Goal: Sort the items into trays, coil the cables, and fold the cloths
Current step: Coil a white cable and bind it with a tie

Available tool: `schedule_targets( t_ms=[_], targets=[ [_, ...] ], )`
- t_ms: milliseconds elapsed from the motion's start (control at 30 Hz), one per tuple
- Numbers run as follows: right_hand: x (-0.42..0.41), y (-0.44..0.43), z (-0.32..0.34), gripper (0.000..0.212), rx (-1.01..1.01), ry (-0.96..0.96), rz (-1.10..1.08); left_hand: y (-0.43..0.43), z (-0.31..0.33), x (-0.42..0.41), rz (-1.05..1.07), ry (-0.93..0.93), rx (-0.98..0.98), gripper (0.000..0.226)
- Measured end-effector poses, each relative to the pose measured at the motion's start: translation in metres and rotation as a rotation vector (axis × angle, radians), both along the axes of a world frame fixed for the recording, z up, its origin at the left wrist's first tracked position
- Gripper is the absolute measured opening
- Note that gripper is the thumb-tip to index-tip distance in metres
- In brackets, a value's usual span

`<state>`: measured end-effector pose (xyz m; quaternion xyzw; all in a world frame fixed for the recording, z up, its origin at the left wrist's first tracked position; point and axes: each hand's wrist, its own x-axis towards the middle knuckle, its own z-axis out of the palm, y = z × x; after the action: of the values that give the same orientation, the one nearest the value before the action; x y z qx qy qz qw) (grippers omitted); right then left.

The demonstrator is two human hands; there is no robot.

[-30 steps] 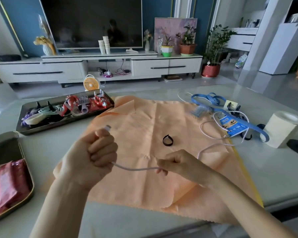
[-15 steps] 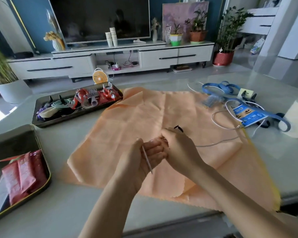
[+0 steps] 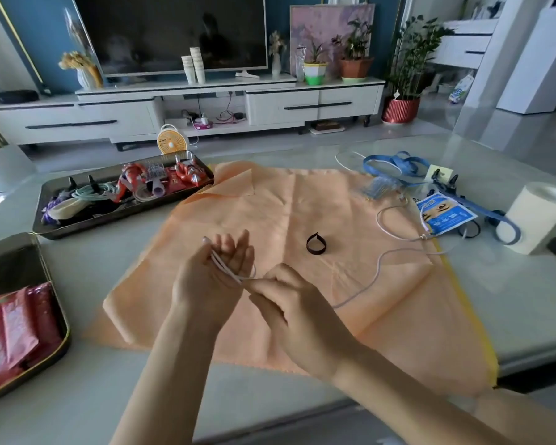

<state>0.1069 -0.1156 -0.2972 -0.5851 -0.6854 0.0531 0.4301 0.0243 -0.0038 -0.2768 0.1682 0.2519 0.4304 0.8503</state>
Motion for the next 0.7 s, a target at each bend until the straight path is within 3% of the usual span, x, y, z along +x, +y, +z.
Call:
schedule_targets(
  t_ms=[100,200,267,333,400,467,600,700],
  targets=[
    [0.016,0.000,0.005,0.016,-0.220,0.348,0.089,0.008,0.010,-0.015,0.023,-0.148,-0.017,0.049],
    [0.033,0.000,0.008,0.016,-0.435,0.505,0.161,0.009,0.019,-0.025,-0.009,-0.246,-0.021,0.045],
    [0.048,0.003,0.011,0.020,-0.598,0.496,0.164,0.008,0.025,-0.033,-0.152,-0.407,-0.045,0.029],
    [0.061,0.008,0.012,0.020,-0.712,0.333,0.102,0.008,0.029,-0.040,-0.378,-0.483,-0.042,0.021],
    [0.071,0.015,0.011,0.031,-0.705,0.102,-0.037,0.001,0.035,-0.042,-0.498,-0.220,0.122,0.005],
    [0.076,0.022,0.011,0.045,-0.610,-0.049,-0.233,-0.010,0.034,-0.033,-0.590,0.120,0.262,0.009],
    [0.064,0.028,0.017,0.030,-0.361,0.010,-0.398,-0.034,0.013,-0.003,-0.435,0.529,0.268,0.033],
    [0.043,0.026,0.021,0.020,-0.210,0.080,-0.343,-0.041,0.002,0.007,-0.301,0.617,0.255,0.041]
  ],
)
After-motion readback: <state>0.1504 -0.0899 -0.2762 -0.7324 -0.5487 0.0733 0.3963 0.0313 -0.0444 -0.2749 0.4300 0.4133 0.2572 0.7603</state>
